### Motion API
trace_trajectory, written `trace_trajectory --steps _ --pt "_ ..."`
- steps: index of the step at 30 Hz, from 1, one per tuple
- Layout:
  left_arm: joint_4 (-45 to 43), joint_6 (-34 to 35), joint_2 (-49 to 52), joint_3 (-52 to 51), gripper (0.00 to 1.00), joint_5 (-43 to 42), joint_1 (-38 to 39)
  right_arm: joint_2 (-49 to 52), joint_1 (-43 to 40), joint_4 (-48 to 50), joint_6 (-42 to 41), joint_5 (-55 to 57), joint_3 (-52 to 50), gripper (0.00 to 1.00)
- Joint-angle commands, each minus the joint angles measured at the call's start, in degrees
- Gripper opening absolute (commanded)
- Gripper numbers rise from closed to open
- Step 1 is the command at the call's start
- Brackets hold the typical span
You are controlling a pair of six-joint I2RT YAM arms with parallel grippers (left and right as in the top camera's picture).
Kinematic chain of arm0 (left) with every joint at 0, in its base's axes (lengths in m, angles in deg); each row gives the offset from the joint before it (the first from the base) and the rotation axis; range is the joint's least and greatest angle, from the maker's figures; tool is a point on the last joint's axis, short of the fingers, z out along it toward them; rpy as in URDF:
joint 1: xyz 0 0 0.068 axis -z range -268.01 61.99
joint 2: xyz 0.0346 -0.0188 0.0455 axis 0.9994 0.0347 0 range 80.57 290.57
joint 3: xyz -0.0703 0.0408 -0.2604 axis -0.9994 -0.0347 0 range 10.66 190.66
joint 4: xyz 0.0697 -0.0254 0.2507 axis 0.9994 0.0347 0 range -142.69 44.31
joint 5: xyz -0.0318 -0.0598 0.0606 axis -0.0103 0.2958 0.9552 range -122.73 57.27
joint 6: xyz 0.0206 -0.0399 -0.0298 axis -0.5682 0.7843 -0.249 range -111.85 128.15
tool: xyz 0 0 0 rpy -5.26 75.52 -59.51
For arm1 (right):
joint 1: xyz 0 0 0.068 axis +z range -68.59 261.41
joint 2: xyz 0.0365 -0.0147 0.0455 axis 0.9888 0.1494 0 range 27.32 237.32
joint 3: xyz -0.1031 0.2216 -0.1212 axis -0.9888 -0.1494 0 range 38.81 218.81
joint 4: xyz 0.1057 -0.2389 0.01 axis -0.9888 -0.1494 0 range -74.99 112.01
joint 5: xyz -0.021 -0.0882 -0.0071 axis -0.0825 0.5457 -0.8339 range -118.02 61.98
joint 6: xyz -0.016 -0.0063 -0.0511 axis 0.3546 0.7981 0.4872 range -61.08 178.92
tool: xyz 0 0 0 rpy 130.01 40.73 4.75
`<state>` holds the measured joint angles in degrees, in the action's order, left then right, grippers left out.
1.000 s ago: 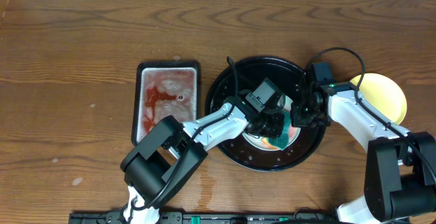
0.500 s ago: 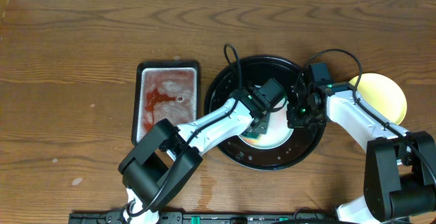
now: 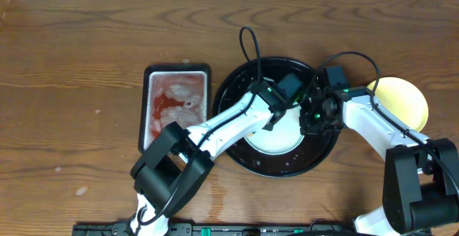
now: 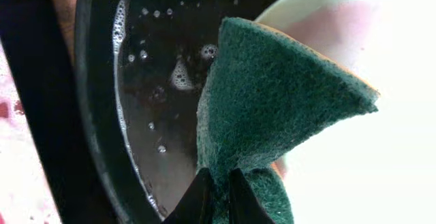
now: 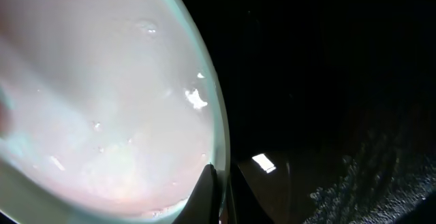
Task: Clean dirty plates on tray and stack at the side
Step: 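Scrub the pale green plate with the sponge while right gripper holds it, then return the sponge to the soapy tray with the left gripper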
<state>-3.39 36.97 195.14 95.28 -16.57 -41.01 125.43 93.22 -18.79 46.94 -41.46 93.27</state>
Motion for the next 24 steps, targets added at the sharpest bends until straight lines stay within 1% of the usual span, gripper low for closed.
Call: trace_trajectory --steps 1,5,9,11,13,16,19,22,24 --pt "0.79 -0.68 -4.74 1.60 0.08 -2.34 -1.46 0.04 -0.13 -0.96 0.46 4.22 0.02 0.01" --pt "2.25 -0.72 -10.64 1.60 0.08 -6.60 -2.34 0.04 -0.13 -0.92 0.46 4.24 0.02 0.01" --pt "7.37 -0.70 -15.72 1.60 0.07 -6.73 -5.86 0.04 -0.15 -0.92 0.46 4.55 0.02 0.01" --pt "10.32 -0.70 -17.49 1.57 0.07 -6.56 -9.18 0.04 -0.15 -0.92 0.46 4.90 0.02 0.01" --pt "13.03 -0.72 -18.62 1.33 0.07 -6.54 -14.10 0.04 -0.15 -0.92 0.46 5.07 0.02 0.01" --pt "14.49 -0.72 -18.71 0.17 0.07 -6.75 -20.85 0.04 -0.15 -0.28 0.46 5.07 0.02 0.01" --pt "12.22 -1.07 -18.45 -3.02 0.08 -9.81 -26.73 0.04 -0.13 0.81 0.44 5.05 0.04 0.01" --pt "7.43 -4.66 -18.29 -7.50 0.08 -15.56 -30.53 -0.07 -0.13 1.11 0.00 5.05 0.04 0.01" --pt "5.55 -4.79 -18.29 -10.32 0.12 -15.76 -32.00 -0.26 -0.13 0.94 0.02 5.05 0.04 0.01"
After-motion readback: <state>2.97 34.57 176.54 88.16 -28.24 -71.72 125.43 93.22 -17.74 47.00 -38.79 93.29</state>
